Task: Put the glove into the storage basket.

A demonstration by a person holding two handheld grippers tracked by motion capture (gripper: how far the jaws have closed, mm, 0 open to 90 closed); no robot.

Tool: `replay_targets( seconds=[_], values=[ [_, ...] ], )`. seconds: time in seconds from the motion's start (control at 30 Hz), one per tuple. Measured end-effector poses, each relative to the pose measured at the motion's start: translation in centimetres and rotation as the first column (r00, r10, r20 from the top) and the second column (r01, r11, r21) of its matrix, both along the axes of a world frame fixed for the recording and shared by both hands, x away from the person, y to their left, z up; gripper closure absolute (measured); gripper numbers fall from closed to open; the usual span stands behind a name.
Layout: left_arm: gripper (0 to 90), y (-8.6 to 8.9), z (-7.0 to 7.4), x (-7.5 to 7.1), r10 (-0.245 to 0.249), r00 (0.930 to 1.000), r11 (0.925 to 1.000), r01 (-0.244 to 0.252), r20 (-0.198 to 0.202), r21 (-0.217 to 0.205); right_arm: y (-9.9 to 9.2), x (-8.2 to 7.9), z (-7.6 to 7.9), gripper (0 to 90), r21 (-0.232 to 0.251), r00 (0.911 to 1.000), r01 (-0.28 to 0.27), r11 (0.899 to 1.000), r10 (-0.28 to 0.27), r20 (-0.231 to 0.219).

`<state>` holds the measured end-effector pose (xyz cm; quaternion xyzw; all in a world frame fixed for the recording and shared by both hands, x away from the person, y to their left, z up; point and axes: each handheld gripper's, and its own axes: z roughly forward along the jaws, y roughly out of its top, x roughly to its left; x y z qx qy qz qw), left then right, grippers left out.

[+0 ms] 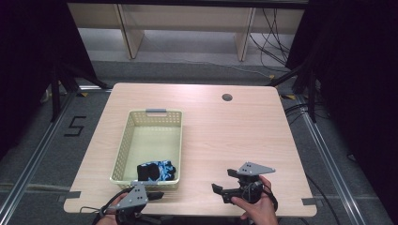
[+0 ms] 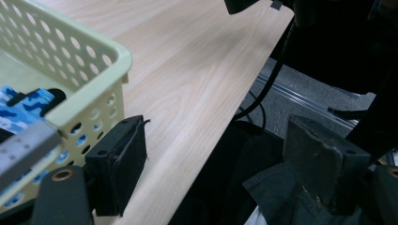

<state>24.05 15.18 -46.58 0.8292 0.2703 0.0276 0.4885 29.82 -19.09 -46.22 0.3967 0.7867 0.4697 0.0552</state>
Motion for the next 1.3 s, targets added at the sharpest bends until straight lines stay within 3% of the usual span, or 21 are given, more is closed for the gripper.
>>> replay_targets(
  seconds=[0.03, 0.17, 0.2, 0.23, 0.27, 0.33, 0.37, 0.4, 0.47, 0.63, 0.73, 0.77, 0.83, 0.87, 0.9, 0.93, 0.97, 1.03, 1.2, 1.23, 1.3],
  values=[
    [21.9, 0.1, -0.1, 0.0, -0.01, 0.9999, 0.9996, 0.01, 0.009, 0.028, -0.1, 0.1, -0.1, 17.0, -0.011, 0.9996, -0.008, 1.0, 0.009, 0.027],
    [22.2, 0.2, -0.5, -0.2, -0.037, 0.999, 0.9985, 0.036, 0.023, 0.042, -0.2, -0.2, -0.2, 16.9, -0.004, 0.9996, -0.018, 1.0, 0.018, 0.02],
    [22.3, 0.1, -0.6, -0.4, -0.03, 0.9995, 0.9995, 0.03, -0.001, 0.005, -0.2, -0.4, -0.2, 16.9, -0.005, 0.9999, -0.007, 1.0, 0.007, 0.014],
    [22.4, 0.1, -0.6, -0.6, -0.017, 0.9997, 0.9998, 0.018, -0.015, 0.012, -0.4, -0.4, -0.2, 16.8, -0.012, 0.9996, -0.016, 1.0, 0.016, 0.025],
    [22.5, 0.2, -0.7, -0.5, -0.024, 0.9997, 0.9989, 0.024, 0.008, 0.04, -0.4, -0.8, -0.1, 16.6, -0.009, 0.9999, 0.004, 1.0, -0.004, -0.01],
    [22.5, 0.1, -0.8, -0.6, -0.026, 0.9996, 0.9994, 0.026, -0.003, 0.021, -0.7, -0.7, -0.4, 16.4, -0.015, 0.9998, -0.016, 1.0, 0.016, 0.009],
    [22.5, 0.5, -0.7, -0.3, -0.059, 0.9982, 0.9964, 0.058, 0.009, 0.062, -0.6, -1.0, -0.5, 16.2, -0.003, 1.0, 0.001, 1.0, -0.001, -0.002],
    [22.4, 0.2, -1.0, -0.7, -0.013, 0.9998, 0.9998, 0.013, -0.017, 0.015, -0.8, -1.0, -0.6, 16.2, -0.011, 1.0, 0.0, 1.0, 0.0, 0.008],
    [22.4, 0.4, -1.1, -0.5, -0.038, 0.9993, 0.998, 0.037, 0.007, 0.05, -0.9, -1.4, -0.7, 16.1, -0.009, 0.9999, 0.011, 1.0, -0.011, -0.003],
    [22.1, 0.4, -1.6, -0.8, -0.014, 0.9999, 0.9986, 0.014, -0.007, 0.05, -1.6, -2.0, -1.1, 16.1, -0.031, 0.9999, 0.007, 0.999, -0.007, 0.009],
    [21.6, 0.7, -1.9, -0.5, -0.041, 0.9986, 0.9949, 0.038, 0.033, 0.093, -1.6, -2.6, -1.3, 16.1, -0.025, 0.9999, 0.01, 1.0, -0.01, -0.004],
    [21.5, 0.6, -2.0, -0.7, -0.007, 1.0, 0.9978, 0.007, 0.001, 0.066, -1.7, -2.6, -1.4, 16.1, -0.024, 1.0, -0.003, 1.0, 0.003, 0.007],
    [20.8, 0.8, -2.2, -0.6, -0.021, 0.9996, 0.9959, 0.019, 0.017, 0.089, -1.7, -3.1, -1.4, 16.1, -0.051, 1.0, 0.008, 0.999, -0.008, 0.006],
    [20.6, 0.7, -2.3, -0.6, -0.022, 0.9997, 0.9977, 0.021, 0.01, 0.064, -1.7, -3.2, -1.5, 16.1, -0.05, 0.9998, 0.0, 0.999, 0.001, 0.021],
    [20.6, 0.9, -2.3, -0.5, -0.025, 0.9995, 0.995, 0.023, 0.019, 0.097, -1.6, -3.5, -1.5, 16.1, -0.041, 1.0, 0.009, 0.999, -0.009, 0.0],
    [20.5, 0.9, -2.4, -0.6, -0.008, 0.9999, 0.995, 0.008, 0.007, 0.099, -1.7, -3.5, -1.6, 16.1, -0.052, 0.9996, -0.003, 0.999, 0.005, 0.026],
    [20.5, 0.9, -2.5, -0.7, -0.014, 0.9999, 0.9947, 0.014, 0.002, 0.102, -1.6, -3.9, -1.4, 16.1, -0.062, 0.9999, 0.009, 0.998, -0.009, -0.007],
    [20.2, 1.1, -2.6, -0.7, -0.015, 0.9999, 0.9939, 0.014, 0.007, 0.11, -1.7, -3.9, -1.6, 16.1, -0.09, 0.9993, -0.012, 0.996, 0.015, 0.035],
    [19.5, 1.7, -2.9, -0.7, 0.005, 0.9999, 0.9936, -0.004, -0.01, 0.113, -1.6, -4.6, -2.1, 16.1, -0.112, 0.9996, -0.019, 0.993, 0.021, 0.017],
    [19.4, 1.7, -3.0, -0.6, -0.001, 1.0, 0.9949, 0.001, 0.002, 0.101, -1.6, -5.0, -2.0, 16.1, -0.118, 0.9998, -0.008, 0.993, 0.006, -0.02],
    [19.2, 1.9, -3.1, -0.7, 0.012, 0.9999, 0.9939, -0.011, -0.007, 0.11, -1.8, -4.9, -2.4, 16.2, -0.126, 0.9994, -0.031, 0.992, 0.033, 0.014]
  ],
)
